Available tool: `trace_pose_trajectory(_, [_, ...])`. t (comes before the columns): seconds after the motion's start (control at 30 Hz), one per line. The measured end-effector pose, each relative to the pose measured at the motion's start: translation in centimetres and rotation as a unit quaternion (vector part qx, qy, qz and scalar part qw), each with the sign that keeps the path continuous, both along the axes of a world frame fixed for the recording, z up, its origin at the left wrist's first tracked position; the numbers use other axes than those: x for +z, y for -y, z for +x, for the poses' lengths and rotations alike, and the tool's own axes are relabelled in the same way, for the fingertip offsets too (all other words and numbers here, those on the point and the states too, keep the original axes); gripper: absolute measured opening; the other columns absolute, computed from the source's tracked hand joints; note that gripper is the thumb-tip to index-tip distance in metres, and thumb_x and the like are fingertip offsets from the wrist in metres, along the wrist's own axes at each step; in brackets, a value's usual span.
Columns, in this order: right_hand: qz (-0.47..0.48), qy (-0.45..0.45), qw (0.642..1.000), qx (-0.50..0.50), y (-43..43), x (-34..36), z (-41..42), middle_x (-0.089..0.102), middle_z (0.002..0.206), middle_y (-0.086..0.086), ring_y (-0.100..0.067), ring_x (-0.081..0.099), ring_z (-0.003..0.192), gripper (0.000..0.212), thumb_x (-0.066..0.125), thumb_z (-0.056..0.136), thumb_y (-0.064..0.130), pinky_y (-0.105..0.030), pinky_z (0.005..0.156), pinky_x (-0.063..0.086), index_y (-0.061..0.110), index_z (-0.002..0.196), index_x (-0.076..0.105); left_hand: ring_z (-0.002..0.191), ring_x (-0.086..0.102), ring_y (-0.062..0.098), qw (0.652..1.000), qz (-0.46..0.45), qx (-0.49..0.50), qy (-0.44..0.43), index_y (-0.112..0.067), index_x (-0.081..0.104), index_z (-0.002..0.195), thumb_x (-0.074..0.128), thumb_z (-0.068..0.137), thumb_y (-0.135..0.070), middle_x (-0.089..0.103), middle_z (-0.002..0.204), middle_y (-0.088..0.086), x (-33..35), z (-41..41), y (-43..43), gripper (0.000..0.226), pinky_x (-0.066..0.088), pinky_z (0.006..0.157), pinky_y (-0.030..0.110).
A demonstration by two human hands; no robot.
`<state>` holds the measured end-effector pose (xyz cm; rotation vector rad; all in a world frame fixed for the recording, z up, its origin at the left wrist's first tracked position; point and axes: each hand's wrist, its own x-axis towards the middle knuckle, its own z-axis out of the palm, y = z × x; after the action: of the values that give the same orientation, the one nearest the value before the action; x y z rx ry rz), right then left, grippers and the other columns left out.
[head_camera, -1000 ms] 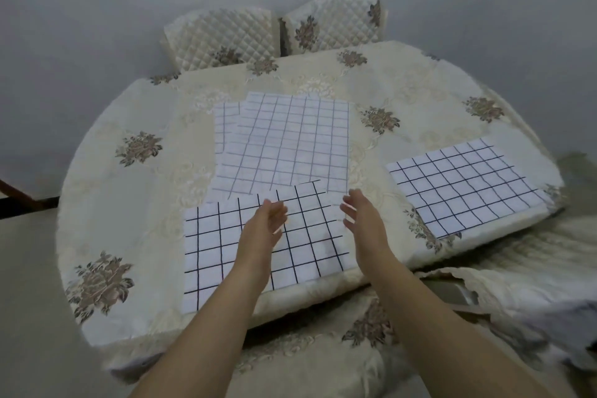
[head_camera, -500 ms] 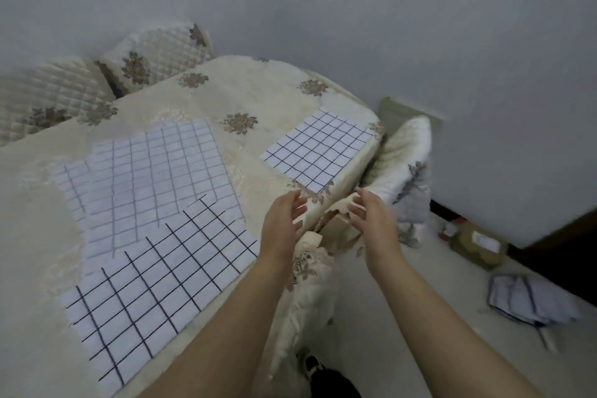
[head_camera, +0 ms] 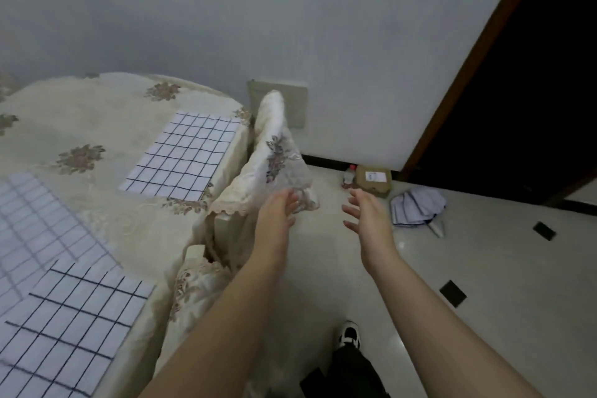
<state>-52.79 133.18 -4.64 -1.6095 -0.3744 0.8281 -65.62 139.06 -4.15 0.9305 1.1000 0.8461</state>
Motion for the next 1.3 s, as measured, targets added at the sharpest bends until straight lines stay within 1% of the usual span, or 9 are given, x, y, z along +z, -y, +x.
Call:
trace_pose_trajectory(0.17, [0.010,-0.005,1.000,-0.018,-0.6,-0.4,4.4,0.057,0.101,0.009,-0.016,0.060,0.104,0.027,0.041,0.100,0.028,-0.036,0.091,0.049,0.014,0.118,0.055,0.108,0.060,0.017,0.999,-0.015,-0.029,-0.001,-0.022,0.063,0.102,0.046,0.095,-0.031,0.066,0.112,0.002,-0.8,5.0,-1.4,0.020,0.045,0.099,0.038])
trace_pose_trajectory(0.4, [-0.009,0.011,1.000,-0.008,-4.5,-2.1,13.2,0.060,0.108,0.003,-0.015,0.061,0.103,0.015,0.045,0.098,0.032,-0.039,0.093,0.051,0.025,0.108,0.054,0.110,0.059,0.017,0.999,-0.014,-0.032,-0.015,-0.016,0.061,0.114,0.045,0.096,-0.027,0.064,0.116,0.003,-1.8,14.9,-5.3,0.026,0.044,0.100,0.039])
trace_pose_trajectory(0.53, [-0.007,0.035,0.999,0.019,-8.1,-1.5,19.5,0.062,0.101,0.006,-0.015,0.062,0.100,0.013,0.045,0.098,0.032,-0.039,0.092,0.052,0.029,0.097,0.058,0.109,0.059,0.014,1.000,-0.009,-0.025,-0.014,-0.020,0.062,0.106,0.045,0.096,-0.029,0.065,0.110,-0.001,-1.2,21.5,-8.7,0.022,0.045,0.099,0.038])
trace_pose_trajectory(0.73, [-0.007,0.042,0.998,0.051,-12.8,-0.5,26.3,0.066,0.105,-0.004,-0.018,0.064,0.097,0.021,0.048,0.097,0.033,-0.040,0.088,0.052,0.017,0.105,0.061,0.107,0.061,0.013,1.000,-0.002,-0.005,0.007,-0.025,0.063,0.099,0.044,0.096,-0.033,0.068,0.107,-0.004,-0.2,27.9,-13.2,0.020,0.045,0.100,0.039])
trace_pose_trajectory(0.83, [0.000,0.035,0.997,0.074,-15.5,-0.4,27.5,0.064,0.099,0.002,-0.019,0.064,0.098,0.017,0.049,0.097,0.032,-0.042,0.087,0.053,0.019,0.101,0.061,0.106,0.061,0.012,1.000,0.010,0.023,0.005,-0.026,0.062,0.096,0.044,0.096,-0.032,0.068,0.107,-0.003,0.4,28.5,-15.5,0.019,0.044,0.101,0.040])
trace_pose_trajectory(0.93, [0.007,0.040,0.993,0.113,-18.7,-0.2,27.3,0.063,0.099,0.005,-0.020,0.064,0.101,0.014,0.048,0.098,0.033,-0.035,0.079,0.052,0.026,0.094,0.059,0.106,0.061,0.014,0.997,0.030,0.068,0.005,-0.025,0.063,0.096,0.045,0.096,-0.031,0.068,0.108,0.000,1.0,27.6,-17.9,0.019,0.045,0.099,0.040])
trace_pose_trajectory(1.0, [0.015,0.041,0.989,0.141,-20.9,0.2,26.4,0.063,0.097,0.004,-0.020,0.064,0.101,0.014,0.047,0.098,0.033,-0.036,0.082,0.053,0.026,0.092,0.058,0.105,0.062,0.014,0.994,0.036,0.105,0.001,-0.024,0.064,0.096,0.046,0.095,-0.031,0.069,0.108,0.001,1.2,26.3,-19.6,0.019,0.046,0.097,0.039])
trace_pose_trajectory(1.1, [0.025,0.036,0.979,0.200,-25.0,0.5,23.7,0.062,0.095,0.004,-0.019,0.064,0.099,0.014,0.048,0.098,0.032,-0.040,0.088,0.053,0.026,0.091,0.059,0.106,0.063,0.018,0.984,0.038,0.175,0.004,-0.023,0.065,0.096,0.049,0.092,-0.032,0.070,0.105,0.001,1.3,23.3,-22.4,0.020,0.047,0.095,0.037])
trace_pose_trajectory(1.3, [0.052,0.033,0.948,0.313,-34.5,1.0,16.4,0.065,0.090,0.003,-0.017,0.065,0.090,0.014,0.051,0.096,0.028,-0.040,0.084,0.052,0.026,0.088,0.062,0.102,0.065,0.018,0.952,0.055,0.300,0.017,-0.018,0.068,0.096,0.053,0.083,-0.036,0.071,0.105,0.005,2.4,15.8,-28.1,0.027,0.049,0.092,0.037])
